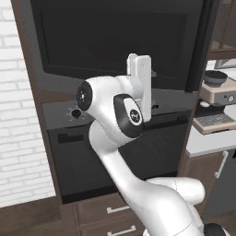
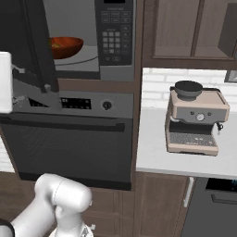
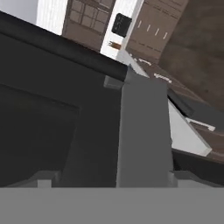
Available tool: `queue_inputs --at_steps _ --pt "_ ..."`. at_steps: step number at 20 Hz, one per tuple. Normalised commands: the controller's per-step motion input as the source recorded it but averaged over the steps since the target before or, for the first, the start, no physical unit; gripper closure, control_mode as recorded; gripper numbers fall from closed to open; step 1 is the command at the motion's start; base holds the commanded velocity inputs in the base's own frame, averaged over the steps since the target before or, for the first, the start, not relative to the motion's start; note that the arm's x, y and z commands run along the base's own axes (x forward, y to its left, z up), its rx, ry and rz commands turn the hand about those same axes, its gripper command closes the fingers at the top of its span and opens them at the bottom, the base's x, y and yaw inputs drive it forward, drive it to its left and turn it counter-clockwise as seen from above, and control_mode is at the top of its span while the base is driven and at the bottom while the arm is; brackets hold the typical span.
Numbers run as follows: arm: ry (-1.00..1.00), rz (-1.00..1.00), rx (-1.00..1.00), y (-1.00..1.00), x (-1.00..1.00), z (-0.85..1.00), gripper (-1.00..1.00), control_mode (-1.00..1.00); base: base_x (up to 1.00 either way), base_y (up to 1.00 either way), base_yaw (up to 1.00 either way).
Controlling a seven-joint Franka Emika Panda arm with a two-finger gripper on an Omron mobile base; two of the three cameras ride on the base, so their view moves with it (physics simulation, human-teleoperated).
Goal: Pick the mushroom from the sink and place it in the bowl. Then pick the bowl and place it in the microwave. Then close the microwave door and press the start button.
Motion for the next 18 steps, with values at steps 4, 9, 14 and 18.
queue_inputs --at_steps 4,9,14,18 --pt "-0.05 0.20 0.06 -0.44 0.50 -0.01 -1.00 -1.00 0.00 0.00 0.00" --pt "-0.11 0.36 0.03 -0.44 0.55 -0.03 -1.00 -1.00 0.00 0.00 0.00" --pt "0.03 0.37 0.11 -0.33 0.83 0.00 -1.00 -1.00 0.00 0.00 0.00" --pt "0.06 0.34 0.11 -0.21 0.84 0.00 -1.00 -1.00 0.00 0.00 0.00"
